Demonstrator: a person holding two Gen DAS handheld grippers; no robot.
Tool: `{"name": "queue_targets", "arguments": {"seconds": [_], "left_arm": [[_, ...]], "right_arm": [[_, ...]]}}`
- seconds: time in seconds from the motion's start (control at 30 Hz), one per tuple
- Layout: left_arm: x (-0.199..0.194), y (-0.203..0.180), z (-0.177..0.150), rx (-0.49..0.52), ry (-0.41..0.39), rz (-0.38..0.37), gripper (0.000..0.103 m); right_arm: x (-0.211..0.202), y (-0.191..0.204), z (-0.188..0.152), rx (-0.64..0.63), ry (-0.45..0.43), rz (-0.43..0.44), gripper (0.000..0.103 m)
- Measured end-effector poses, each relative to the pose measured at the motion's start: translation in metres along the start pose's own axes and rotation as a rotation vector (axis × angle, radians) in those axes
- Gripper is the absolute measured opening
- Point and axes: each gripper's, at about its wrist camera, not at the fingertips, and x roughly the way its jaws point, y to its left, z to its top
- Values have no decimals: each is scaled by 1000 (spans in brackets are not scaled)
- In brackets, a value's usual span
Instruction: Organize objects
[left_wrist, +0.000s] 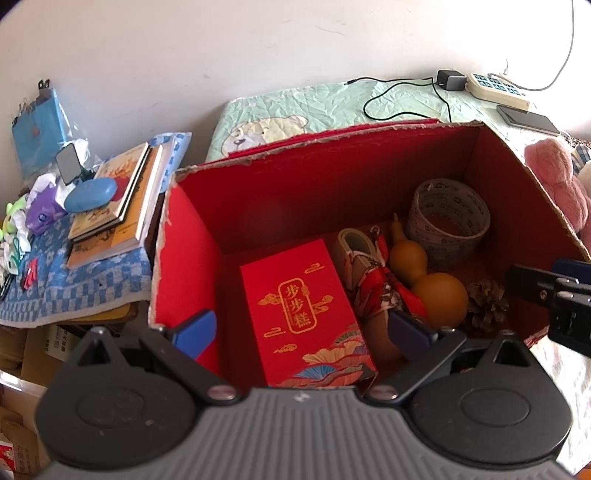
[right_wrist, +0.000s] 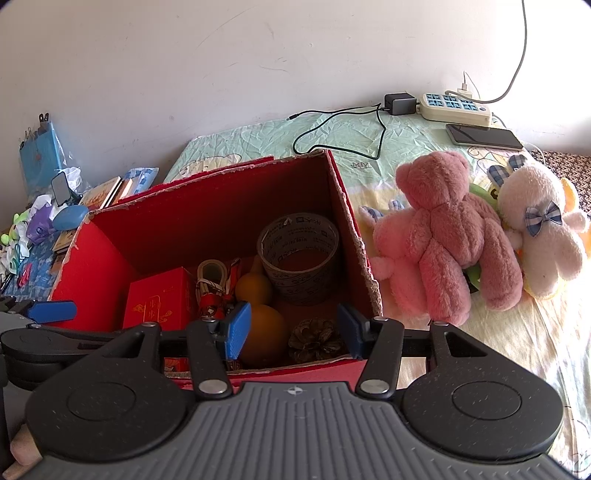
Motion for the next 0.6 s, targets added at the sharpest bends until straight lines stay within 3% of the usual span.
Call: {"name": "queue_targets", "arguments": {"seconds": [0.6], "left_arm": [[-1,-1,-2,-3,0,4,100]], "right_arm": [[0,1,0,-9,6,-3,54]]}}
